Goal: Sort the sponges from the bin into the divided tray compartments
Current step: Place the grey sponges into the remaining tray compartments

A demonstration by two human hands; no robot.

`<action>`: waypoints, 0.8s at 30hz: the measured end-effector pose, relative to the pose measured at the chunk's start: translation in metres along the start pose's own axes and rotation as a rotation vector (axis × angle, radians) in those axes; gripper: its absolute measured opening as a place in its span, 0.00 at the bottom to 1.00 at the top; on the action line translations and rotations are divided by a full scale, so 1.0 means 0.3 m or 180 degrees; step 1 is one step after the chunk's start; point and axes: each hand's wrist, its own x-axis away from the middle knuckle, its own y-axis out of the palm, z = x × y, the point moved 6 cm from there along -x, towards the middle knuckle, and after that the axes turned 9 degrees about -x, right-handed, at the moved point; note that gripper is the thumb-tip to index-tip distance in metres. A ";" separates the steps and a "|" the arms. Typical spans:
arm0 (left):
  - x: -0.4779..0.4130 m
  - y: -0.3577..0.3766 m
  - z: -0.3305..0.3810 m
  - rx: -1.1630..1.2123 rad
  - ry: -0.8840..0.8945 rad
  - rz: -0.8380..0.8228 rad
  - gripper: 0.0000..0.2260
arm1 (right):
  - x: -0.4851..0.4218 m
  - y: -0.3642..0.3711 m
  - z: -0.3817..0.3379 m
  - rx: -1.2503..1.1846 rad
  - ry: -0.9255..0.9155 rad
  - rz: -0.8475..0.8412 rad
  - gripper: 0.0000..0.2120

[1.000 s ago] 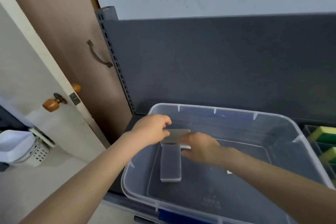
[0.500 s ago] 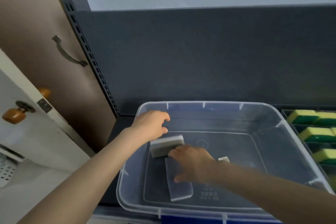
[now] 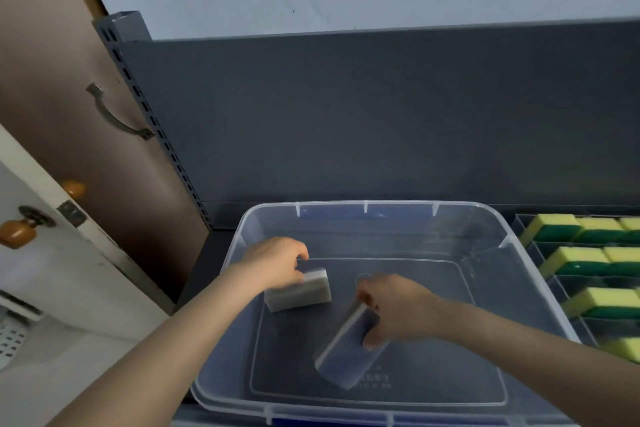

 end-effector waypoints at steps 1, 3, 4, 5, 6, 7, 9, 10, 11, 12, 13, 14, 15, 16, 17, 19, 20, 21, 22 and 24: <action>0.005 0.009 0.012 -0.0042 0.0018 -0.0037 0.19 | 0.015 -0.029 0.024 -0.0058 0.0048 0.0112 0.20; 0.019 0.026 0.041 -0.0139 0.0084 -0.0093 0.19 | 0.043 -0.081 0.072 -0.0110 0.0140 0.0348 0.19; 0.028 0.036 0.056 -0.0170 0.0127 -0.0120 0.20 | 0.055 -0.102 0.094 -0.0122 0.0183 0.0433 0.20; 0.035 0.044 0.072 -0.0189 0.0178 -0.0148 0.22 | 0.065 -0.119 0.114 -0.0125 0.0225 0.0493 0.21; 0.044 0.052 0.089 -0.0215 0.0234 -0.0162 0.23 | 0.072 -0.131 0.133 -0.0117 0.0264 0.0534 0.21; 0.053 0.058 0.105 -0.0274 0.0289 -0.0153 0.25 | 0.078 -0.141 0.150 -0.0108 0.0296 0.0562 0.22; 0.066 0.071 0.132 -0.0529 0.0354 -0.0092 0.28 | 0.087 -0.154 0.178 -0.0110 0.0350 0.0610 0.22; 0.069 0.081 0.140 -0.0710 0.0368 -0.0093 0.29 | 0.091 -0.159 0.190 -0.0120 0.0373 0.0634 0.22; 0.068 0.093 0.146 -0.0878 0.0380 -0.0125 0.30 | 0.094 -0.162 0.201 -0.0139 0.0392 0.0656 0.22; 0.064 0.106 0.151 -0.0994 0.0403 -0.0157 0.30 | 0.097 -0.165 0.209 -0.0169 0.0403 0.0688 0.22; 0.061 0.112 0.157 -0.1052 0.0460 -0.0140 0.30 | 0.100 -0.168 0.217 -0.0213 0.0409 0.0731 0.22; 0.059 0.114 0.166 -0.1065 0.0569 -0.0063 0.29 | 0.103 -0.170 0.222 -0.0252 0.0409 0.0786 0.22; 0.057 0.110 0.180 -0.1057 0.0724 0.0058 0.30 | 0.106 -0.173 0.228 -0.0273 0.0417 0.0837 0.21; 0.057 0.102 0.194 -0.1063 0.0884 0.0182 0.32 | 0.109 -0.175 0.231 -0.0267 0.0431 0.0875 0.21; 0.060 0.090 0.206 -0.1079 0.0980 0.0278 0.35 | 0.112 -0.176 0.235 -0.0234 0.0452 0.0894 0.21; 0.063 0.052 0.203 -0.0999 0.0868 0.0465 0.40 | 0.113 -0.175 0.242 -0.0157 0.0479 0.0898 0.20; 0.059 0.032 0.184 -0.0836 0.0690 0.0550 0.41 | 0.113 -0.174 0.246 -0.0151 0.0488 0.0900 0.20; 0.053 0.015 0.157 -0.0584 0.0454 0.0611 0.41 | 0.112 -0.172 0.253 -0.0169 0.0498 0.0909 0.20; 0.044 0.003 0.123 -0.0293 0.0188 0.0653 0.40 | 0.113 -0.170 0.258 -0.0201 0.0505 0.0925 0.19; 0.029 -0.004 0.054 0.0114 -0.0322 0.0639 0.33 | 0.114 -0.166 0.268 -0.0258 0.0503 0.0963 0.19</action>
